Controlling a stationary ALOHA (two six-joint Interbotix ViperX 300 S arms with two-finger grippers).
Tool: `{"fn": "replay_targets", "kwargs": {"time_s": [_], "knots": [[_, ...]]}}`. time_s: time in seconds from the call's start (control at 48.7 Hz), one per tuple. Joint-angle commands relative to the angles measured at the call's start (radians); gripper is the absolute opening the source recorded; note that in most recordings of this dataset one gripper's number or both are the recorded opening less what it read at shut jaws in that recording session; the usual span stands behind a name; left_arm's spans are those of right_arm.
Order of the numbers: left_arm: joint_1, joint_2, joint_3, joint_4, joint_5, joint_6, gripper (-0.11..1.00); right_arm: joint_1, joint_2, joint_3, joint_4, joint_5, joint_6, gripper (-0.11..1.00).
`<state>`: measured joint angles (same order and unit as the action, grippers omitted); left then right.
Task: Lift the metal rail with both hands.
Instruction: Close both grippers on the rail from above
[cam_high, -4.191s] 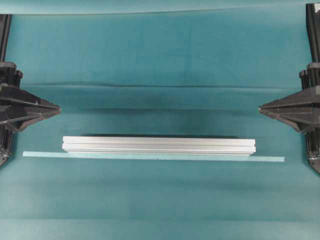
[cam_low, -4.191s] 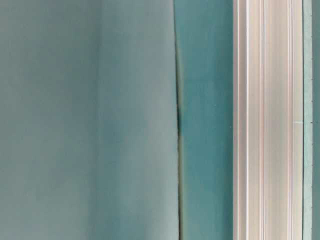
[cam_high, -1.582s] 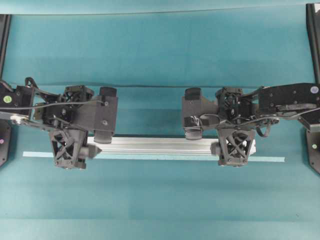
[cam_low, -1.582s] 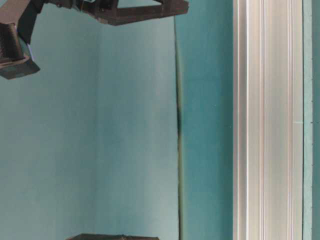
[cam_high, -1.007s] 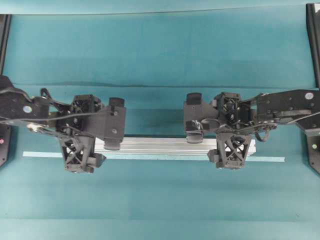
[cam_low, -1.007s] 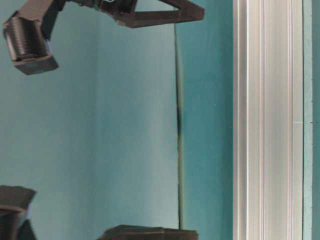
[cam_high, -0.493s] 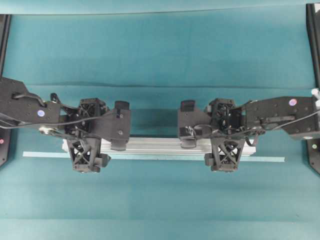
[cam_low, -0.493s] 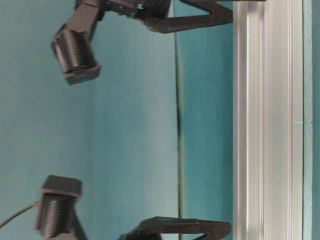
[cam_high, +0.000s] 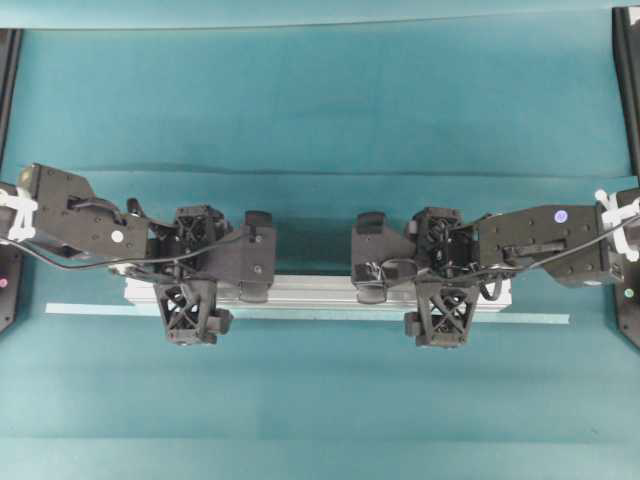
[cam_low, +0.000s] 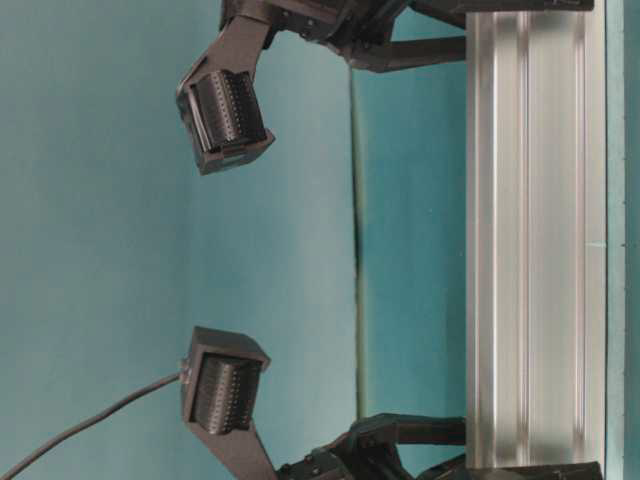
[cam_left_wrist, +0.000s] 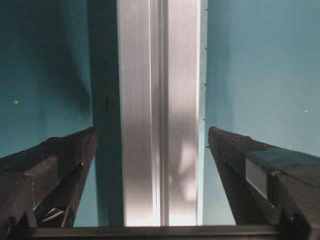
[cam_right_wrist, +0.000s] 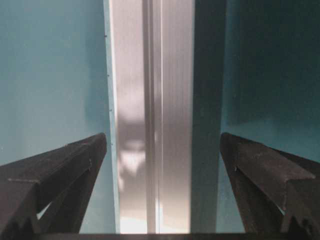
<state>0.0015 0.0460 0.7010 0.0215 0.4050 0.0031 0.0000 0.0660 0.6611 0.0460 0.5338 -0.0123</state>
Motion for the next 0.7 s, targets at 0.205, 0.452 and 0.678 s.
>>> {"fn": "replay_targets", "kwargs": {"time_s": [0.205, 0.452, 0.678], "knots": [[0.000, -0.006, -0.002, 0.005, -0.008, -0.003, 0.98, 0.003, 0.008, -0.002, -0.002, -0.009, 0.008, 0.96], [0.002, -0.008, 0.008, 0.002, -0.005, -0.002, 0.80, 0.008, 0.008, 0.002, 0.005, 0.006, 0.008, 0.83], [0.000, -0.015, 0.029, 0.005, -0.006, -0.009, 0.36, 0.017, 0.015, -0.012, 0.005, 0.064, 0.003, 0.38]]}}
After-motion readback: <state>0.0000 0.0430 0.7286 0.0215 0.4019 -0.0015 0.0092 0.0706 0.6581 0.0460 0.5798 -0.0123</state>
